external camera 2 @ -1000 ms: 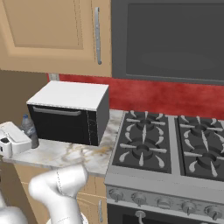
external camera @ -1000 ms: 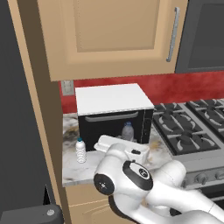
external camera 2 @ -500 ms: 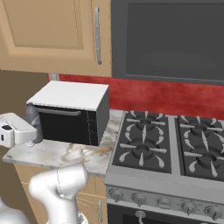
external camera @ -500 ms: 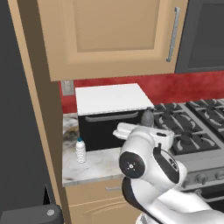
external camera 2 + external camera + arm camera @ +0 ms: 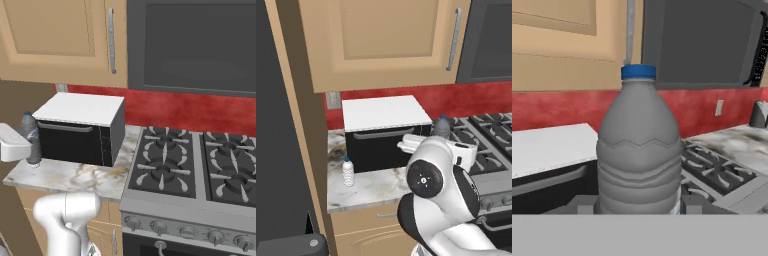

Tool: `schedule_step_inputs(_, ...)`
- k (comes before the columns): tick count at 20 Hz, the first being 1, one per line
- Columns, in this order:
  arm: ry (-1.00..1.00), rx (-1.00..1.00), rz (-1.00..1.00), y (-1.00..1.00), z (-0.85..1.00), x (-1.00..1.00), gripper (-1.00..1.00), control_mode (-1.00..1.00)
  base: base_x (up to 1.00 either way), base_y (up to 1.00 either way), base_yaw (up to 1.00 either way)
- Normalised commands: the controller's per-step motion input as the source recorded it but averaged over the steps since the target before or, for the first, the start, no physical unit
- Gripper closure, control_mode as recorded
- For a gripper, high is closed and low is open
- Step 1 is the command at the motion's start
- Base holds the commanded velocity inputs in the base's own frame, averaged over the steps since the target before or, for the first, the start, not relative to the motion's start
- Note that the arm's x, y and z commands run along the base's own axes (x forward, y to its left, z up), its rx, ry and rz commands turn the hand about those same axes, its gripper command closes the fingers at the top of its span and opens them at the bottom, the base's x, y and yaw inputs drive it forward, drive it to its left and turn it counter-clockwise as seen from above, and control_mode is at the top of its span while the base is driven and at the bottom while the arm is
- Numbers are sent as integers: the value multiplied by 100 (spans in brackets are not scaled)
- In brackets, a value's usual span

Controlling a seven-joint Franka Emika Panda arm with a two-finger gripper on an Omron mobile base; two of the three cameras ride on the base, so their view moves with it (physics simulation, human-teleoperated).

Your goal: Take the bottled waters from the counter and place them in the freezer to freeze. Close the freezer door after placing the bottles.

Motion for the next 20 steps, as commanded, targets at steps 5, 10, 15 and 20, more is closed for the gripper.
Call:
schedule_step_inputs(5,-5,2,0,-17,0,-43,100,-100,0,0,0)
schedule_step_inputs(10,-13,0,0,-31,0,-13,100,-100,0,0,0)
schedule_step_inputs(15,-25,0,0,-38,0,0,100,-100,0,0,0)
schedule_step_inputs(20,-24,0,0,-28,0,0,100,-100,0,0,0)
